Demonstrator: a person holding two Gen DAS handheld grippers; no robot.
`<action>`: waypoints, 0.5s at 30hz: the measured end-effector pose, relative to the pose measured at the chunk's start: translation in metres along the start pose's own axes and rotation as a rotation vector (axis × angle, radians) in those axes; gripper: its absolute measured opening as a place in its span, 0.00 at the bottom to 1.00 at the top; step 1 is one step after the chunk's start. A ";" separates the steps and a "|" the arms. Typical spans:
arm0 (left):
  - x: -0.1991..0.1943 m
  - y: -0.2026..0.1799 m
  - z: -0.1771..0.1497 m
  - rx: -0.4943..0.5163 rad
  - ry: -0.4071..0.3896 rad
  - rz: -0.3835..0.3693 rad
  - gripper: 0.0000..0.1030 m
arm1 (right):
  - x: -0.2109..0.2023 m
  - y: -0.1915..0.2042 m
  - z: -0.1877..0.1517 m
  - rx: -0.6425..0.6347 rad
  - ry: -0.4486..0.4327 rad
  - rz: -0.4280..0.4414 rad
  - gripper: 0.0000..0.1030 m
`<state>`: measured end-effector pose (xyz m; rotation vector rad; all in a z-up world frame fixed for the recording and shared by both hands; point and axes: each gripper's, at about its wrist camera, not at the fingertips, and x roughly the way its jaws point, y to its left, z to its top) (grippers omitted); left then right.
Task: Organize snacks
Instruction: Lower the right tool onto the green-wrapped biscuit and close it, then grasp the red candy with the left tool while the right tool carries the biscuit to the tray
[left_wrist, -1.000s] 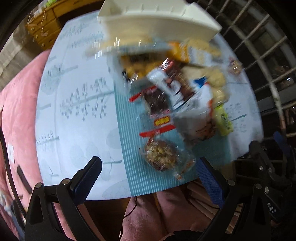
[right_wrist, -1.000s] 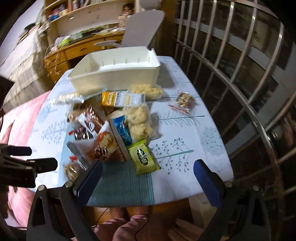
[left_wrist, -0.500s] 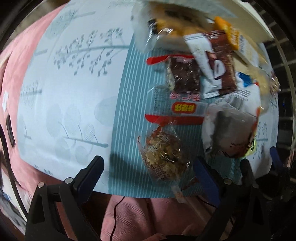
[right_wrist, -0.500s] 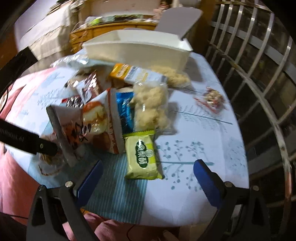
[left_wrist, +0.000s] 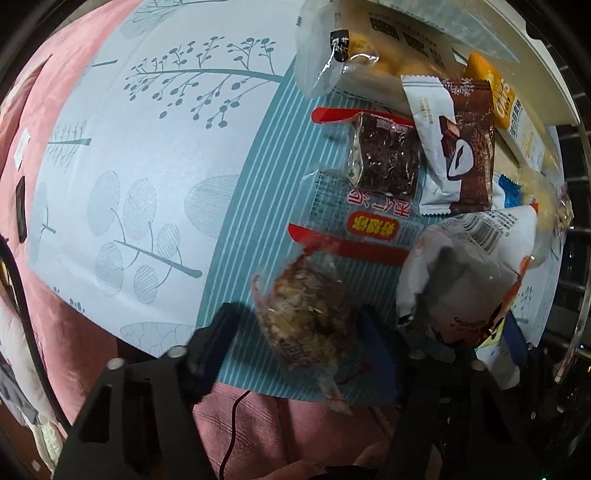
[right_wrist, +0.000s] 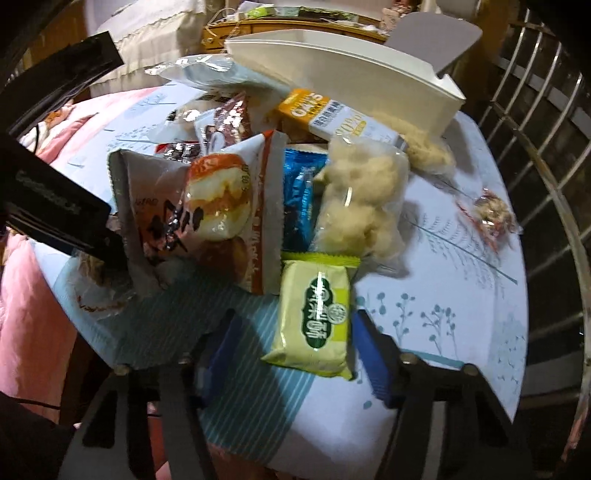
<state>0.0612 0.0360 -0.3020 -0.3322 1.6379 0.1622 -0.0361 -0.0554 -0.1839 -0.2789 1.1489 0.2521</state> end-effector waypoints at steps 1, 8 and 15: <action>0.000 -0.001 0.000 -0.004 0.001 0.004 0.50 | 0.000 0.000 0.000 -0.001 0.004 0.007 0.50; -0.022 -0.013 0.003 -0.054 0.015 0.014 0.45 | 0.001 -0.024 0.006 0.021 0.039 0.079 0.36; -0.056 -0.014 0.014 -0.052 0.027 0.051 0.44 | -0.006 -0.044 0.009 -0.016 0.091 0.128 0.35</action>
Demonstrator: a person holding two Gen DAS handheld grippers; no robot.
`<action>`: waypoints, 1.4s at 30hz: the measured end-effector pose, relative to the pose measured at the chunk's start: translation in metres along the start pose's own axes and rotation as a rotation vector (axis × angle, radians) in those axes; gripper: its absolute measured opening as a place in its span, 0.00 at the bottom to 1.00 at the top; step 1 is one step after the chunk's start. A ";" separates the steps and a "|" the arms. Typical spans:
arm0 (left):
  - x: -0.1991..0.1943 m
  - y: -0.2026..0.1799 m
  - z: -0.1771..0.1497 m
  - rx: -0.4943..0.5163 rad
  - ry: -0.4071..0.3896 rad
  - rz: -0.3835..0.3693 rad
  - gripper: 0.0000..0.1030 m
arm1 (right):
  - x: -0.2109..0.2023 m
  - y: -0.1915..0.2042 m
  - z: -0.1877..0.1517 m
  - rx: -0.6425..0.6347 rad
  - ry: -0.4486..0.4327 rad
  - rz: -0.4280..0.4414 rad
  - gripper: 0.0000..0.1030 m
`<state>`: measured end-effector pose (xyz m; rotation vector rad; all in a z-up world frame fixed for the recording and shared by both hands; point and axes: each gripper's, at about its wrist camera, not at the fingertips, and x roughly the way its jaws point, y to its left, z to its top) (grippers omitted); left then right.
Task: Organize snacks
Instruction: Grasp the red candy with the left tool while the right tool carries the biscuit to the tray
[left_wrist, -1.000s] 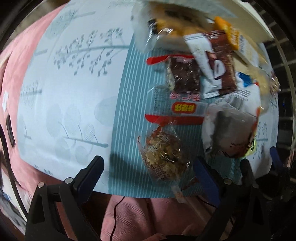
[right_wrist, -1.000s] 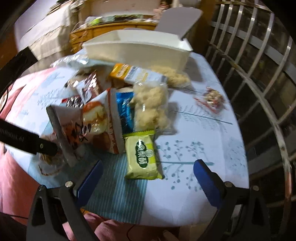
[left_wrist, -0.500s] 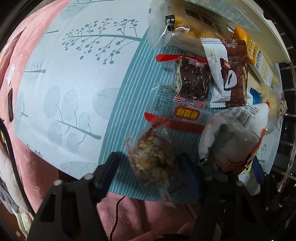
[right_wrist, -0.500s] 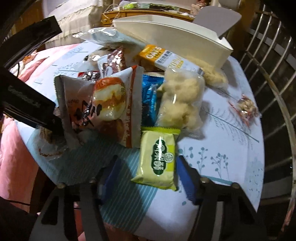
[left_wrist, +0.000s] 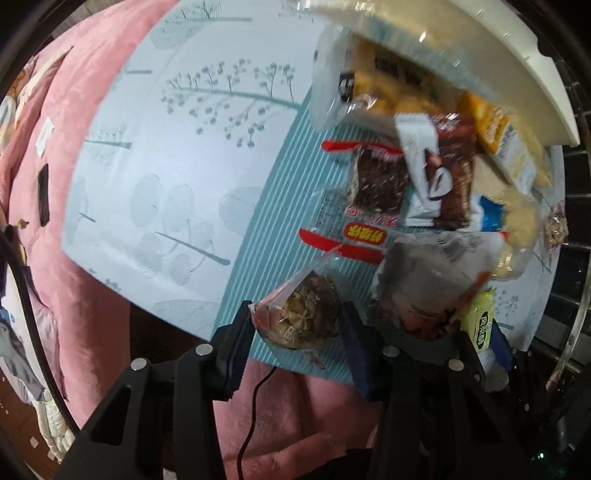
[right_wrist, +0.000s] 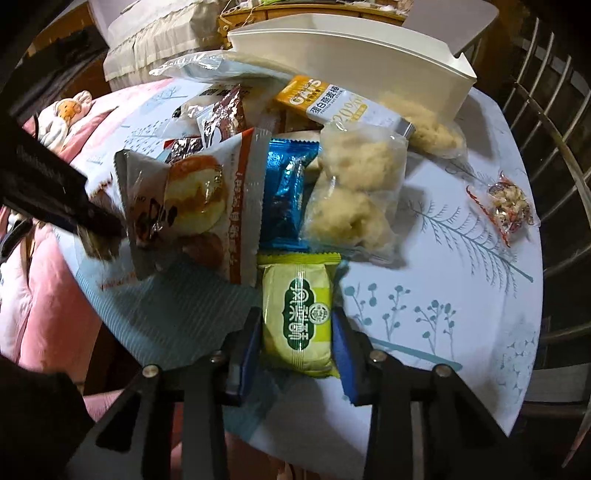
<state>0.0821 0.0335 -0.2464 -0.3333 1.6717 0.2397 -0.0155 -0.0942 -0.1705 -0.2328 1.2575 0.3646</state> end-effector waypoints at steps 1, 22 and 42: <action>-0.008 0.000 0.002 0.002 -0.007 -0.002 0.43 | -0.004 -0.003 0.001 -0.004 0.000 0.002 0.35; -0.185 -0.030 0.032 0.201 -0.241 -0.148 0.28 | -0.090 -0.018 0.094 -0.071 -0.313 -0.024 0.35; -0.246 -0.098 0.180 0.452 -0.404 -0.280 0.29 | -0.108 -0.060 0.222 0.155 -0.479 -0.150 0.35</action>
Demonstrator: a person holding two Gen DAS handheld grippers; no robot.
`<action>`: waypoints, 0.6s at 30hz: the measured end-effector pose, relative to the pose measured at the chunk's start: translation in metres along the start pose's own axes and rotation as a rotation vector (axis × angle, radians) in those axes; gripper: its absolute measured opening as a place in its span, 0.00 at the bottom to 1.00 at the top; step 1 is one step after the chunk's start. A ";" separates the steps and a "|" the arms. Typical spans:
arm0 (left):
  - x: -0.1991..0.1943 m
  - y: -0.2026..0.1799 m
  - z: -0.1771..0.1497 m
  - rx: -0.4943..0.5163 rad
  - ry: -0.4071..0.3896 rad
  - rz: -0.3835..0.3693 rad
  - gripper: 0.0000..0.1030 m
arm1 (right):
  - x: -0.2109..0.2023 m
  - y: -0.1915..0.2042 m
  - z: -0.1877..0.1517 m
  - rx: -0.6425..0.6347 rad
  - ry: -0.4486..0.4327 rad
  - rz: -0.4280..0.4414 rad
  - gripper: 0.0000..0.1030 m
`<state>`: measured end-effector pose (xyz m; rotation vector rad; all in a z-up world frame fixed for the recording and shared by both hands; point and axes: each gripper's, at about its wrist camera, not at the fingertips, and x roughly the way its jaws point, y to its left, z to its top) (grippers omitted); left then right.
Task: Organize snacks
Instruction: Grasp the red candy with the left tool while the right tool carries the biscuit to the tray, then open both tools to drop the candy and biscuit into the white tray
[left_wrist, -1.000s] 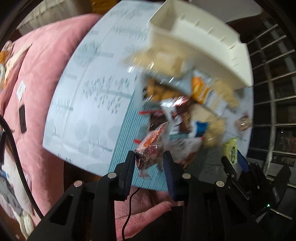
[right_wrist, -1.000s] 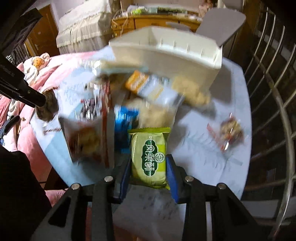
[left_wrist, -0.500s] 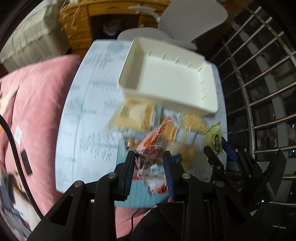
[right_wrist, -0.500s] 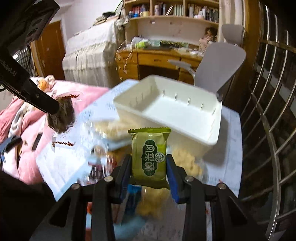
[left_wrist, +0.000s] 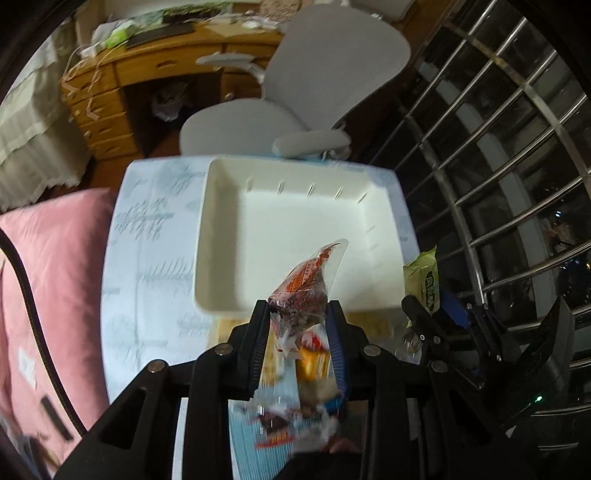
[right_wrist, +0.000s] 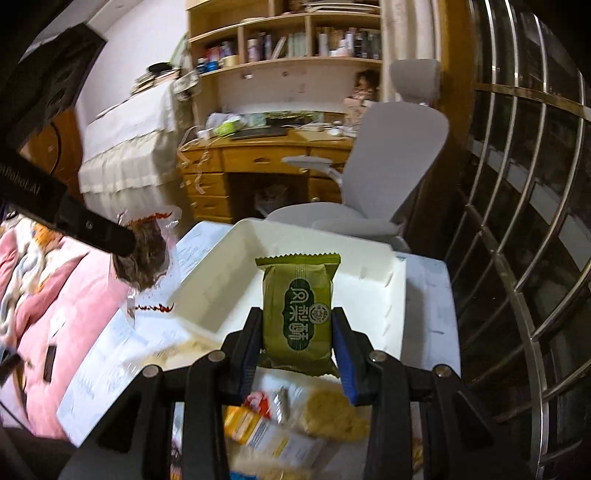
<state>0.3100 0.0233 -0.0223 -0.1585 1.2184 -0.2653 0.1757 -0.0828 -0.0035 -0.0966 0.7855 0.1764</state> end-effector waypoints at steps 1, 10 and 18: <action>0.005 0.001 0.005 0.004 -0.008 -0.004 0.29 | 0.004 -0.002 0.002 0.011 0.001 -0.007 0.35; 0.052 0.018 0.034 -0.041 -0.020 -0.105 0.70 | 0.039 -0.014 0.016 0.101 0.074 -0.071 0.36; 0.045 0.012 0.020 -0.036 -0.041 -0.052 0.76 | 0.045 -0.007 0.016 0.100 0.120 -0.035 0.54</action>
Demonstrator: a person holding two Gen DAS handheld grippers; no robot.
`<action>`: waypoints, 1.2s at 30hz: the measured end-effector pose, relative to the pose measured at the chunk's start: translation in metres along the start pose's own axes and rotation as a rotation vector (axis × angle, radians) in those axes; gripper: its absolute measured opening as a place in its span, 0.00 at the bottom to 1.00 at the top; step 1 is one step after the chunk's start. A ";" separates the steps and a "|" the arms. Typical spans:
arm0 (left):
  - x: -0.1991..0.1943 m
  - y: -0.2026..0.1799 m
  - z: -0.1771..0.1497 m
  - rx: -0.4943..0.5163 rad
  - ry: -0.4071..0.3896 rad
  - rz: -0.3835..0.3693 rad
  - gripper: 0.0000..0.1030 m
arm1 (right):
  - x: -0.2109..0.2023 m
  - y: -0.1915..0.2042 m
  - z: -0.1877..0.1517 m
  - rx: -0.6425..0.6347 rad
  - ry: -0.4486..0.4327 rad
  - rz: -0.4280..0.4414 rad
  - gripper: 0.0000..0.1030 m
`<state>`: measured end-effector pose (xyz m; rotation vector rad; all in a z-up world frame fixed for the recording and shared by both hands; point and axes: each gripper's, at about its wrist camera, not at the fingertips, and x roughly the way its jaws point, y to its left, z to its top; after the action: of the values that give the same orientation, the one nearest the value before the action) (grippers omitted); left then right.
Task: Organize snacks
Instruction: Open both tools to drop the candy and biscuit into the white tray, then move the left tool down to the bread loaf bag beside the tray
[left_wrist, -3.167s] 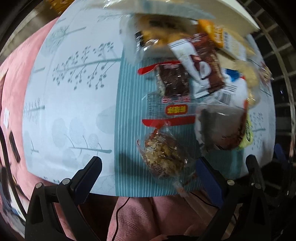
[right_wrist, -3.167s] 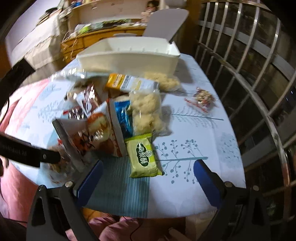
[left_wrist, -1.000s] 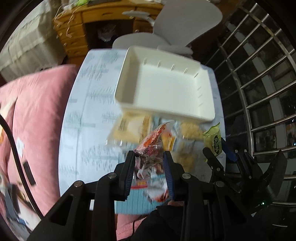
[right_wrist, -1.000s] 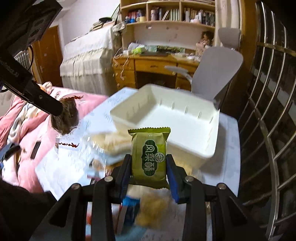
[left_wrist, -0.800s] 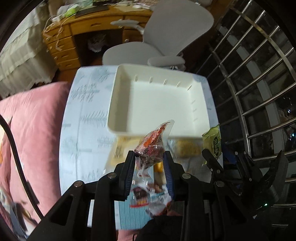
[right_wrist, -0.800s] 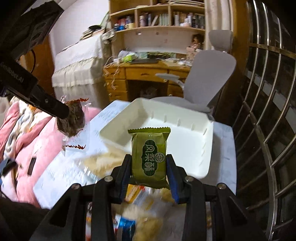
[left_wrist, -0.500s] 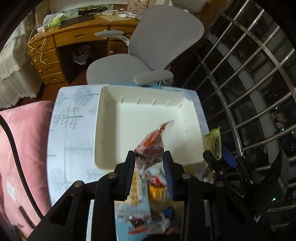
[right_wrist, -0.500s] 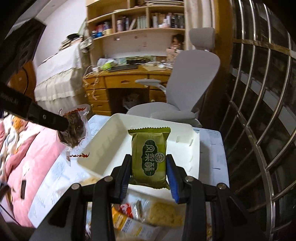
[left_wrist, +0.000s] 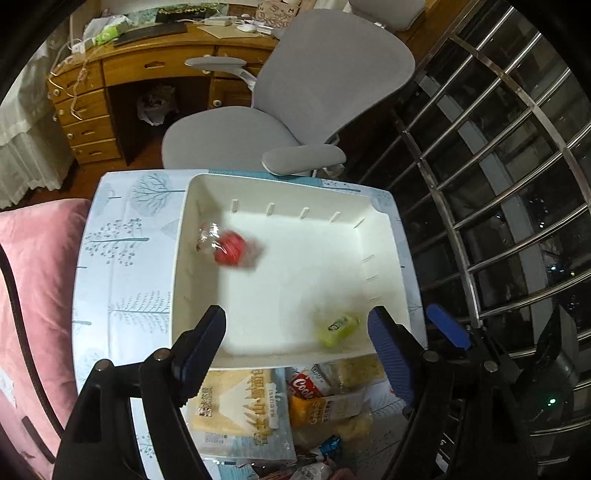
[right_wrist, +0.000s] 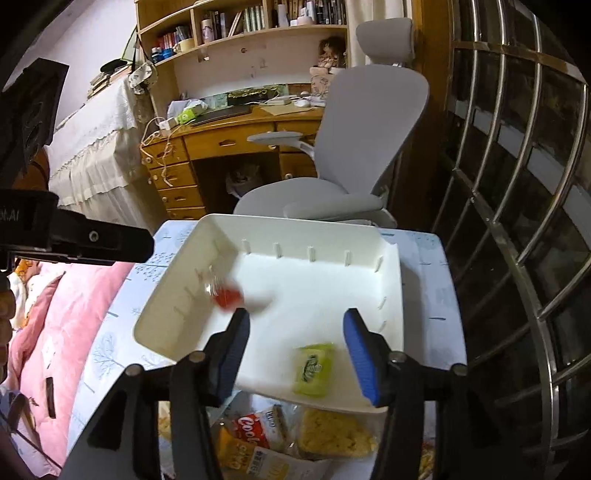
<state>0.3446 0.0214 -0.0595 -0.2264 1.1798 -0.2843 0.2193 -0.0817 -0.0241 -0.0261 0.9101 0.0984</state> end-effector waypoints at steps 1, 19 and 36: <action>-0.002 0.000 -0.003 -0.004 -0.003 0.008 0.76 | -0.002 0.001 0.000 -0.003 -0.001 0.006 0.55; -0.071 -0.001 -0.138 -0.114 -0.076 0.081 0.76 | -0.071 -0.003 -0.047 -0.014 -0.022 0.064 0.63; -0.080 0.008 -0.241 -0.070 -0.021 0.235 0.77 | -0.072 -0.040 -0.133 0.182 0.211 0.073 0.64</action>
<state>0.0929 0.0497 -0.0798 -0.1490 1.1838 -0.0344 0.0744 -0.1352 -0.0499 0.1687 1.1278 0.0815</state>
